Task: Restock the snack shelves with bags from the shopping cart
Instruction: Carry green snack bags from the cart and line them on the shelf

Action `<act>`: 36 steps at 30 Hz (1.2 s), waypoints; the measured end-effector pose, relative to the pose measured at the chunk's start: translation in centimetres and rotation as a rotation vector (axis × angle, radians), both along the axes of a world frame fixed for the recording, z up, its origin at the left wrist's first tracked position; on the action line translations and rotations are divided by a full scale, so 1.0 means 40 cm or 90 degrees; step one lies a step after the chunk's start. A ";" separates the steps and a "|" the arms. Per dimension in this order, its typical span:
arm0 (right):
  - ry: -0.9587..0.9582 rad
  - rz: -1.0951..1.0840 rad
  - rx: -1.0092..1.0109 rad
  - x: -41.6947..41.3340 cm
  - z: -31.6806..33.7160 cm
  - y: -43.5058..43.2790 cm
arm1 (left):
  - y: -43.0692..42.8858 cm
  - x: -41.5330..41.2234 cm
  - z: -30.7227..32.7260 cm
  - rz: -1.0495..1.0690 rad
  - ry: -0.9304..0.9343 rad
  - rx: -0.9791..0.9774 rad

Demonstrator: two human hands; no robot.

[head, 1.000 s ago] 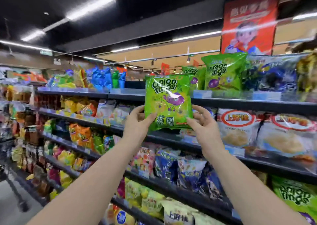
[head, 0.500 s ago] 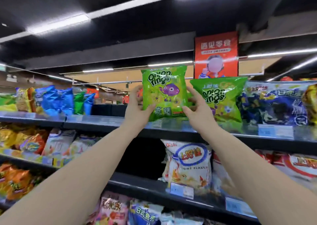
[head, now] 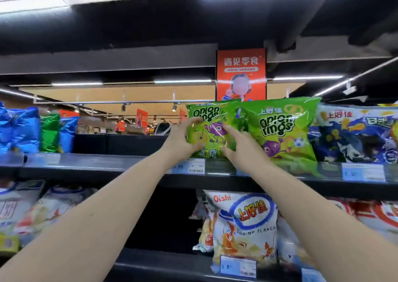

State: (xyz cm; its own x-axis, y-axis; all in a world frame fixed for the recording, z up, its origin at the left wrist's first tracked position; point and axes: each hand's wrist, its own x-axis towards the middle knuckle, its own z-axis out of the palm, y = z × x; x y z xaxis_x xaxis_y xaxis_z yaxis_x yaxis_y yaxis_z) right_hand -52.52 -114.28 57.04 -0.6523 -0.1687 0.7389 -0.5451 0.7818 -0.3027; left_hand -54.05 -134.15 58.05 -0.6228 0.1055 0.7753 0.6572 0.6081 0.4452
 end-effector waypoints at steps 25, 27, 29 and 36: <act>0.183 -0.381 0.198 0.218 -0.193 0.022 | 0.142 0.120 -0.196 0.106 0.261 -0.334; 0.139 -0.437 0.216 0.263 -0.244 0.081 | 0.209 0.137 -0.242 0.083 0.248 -0.360; 0.095 -0.487 0.236 0.322 -0.287 0.142 | 0.282 0.181 -0.278 0.060 0.230 -0.389; 0.030 -0.648 0.243 0.571 -0.383 0.374 | 0.588 0.347 -0.382 -0.129 0.216 -0.362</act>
State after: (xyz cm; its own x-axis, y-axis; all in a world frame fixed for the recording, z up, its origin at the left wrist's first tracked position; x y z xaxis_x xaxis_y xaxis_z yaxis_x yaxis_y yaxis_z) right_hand -29.69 -99.32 41.74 -0.5885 0.2115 0.7804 0.4071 0.9114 0.0600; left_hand -40.17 -110.64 42.75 -0.2811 0.6421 0.7133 0.8289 0.5370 -0.1567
